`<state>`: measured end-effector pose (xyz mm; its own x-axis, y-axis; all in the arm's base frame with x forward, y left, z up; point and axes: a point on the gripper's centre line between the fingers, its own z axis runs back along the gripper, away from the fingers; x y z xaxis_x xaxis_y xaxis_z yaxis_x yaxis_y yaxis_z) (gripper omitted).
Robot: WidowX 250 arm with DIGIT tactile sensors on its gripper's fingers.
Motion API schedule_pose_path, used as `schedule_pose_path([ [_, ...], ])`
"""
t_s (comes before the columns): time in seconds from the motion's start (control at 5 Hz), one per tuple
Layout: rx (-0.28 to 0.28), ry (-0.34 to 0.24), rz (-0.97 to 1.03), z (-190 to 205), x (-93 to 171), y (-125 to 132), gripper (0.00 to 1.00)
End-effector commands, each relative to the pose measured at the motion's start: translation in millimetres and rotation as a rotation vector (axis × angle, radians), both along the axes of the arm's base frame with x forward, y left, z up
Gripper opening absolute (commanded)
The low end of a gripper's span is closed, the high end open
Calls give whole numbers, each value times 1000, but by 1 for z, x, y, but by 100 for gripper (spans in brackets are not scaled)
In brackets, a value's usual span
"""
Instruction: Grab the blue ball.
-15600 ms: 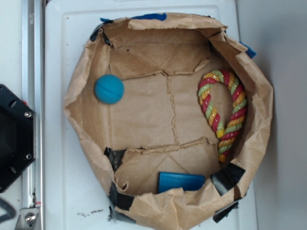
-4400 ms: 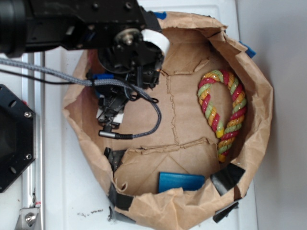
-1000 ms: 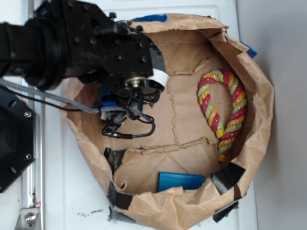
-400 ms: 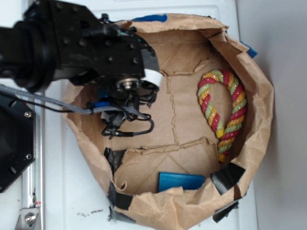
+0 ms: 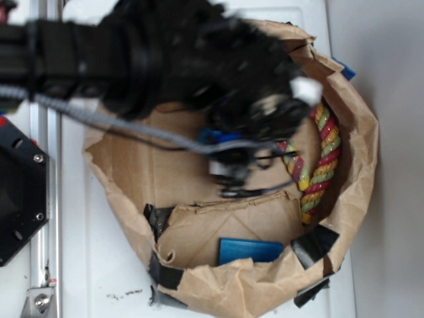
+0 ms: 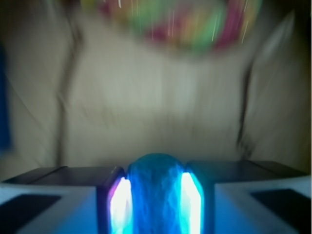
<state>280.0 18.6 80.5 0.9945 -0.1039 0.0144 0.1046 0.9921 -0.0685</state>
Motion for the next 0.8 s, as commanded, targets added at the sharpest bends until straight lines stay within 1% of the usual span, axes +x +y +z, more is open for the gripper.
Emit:
schedule_pose_path([
  [0.0, -34, -137, 5, 70, 12, -3, 0],
  [0.2, -54, -143, -5, 95, 4, -2, 0],
  [0.4, -53, -153, -3, 116, -2, -3, 0],
  [0.6, -48, -157, 9, 115, 5, -1, 0],
])
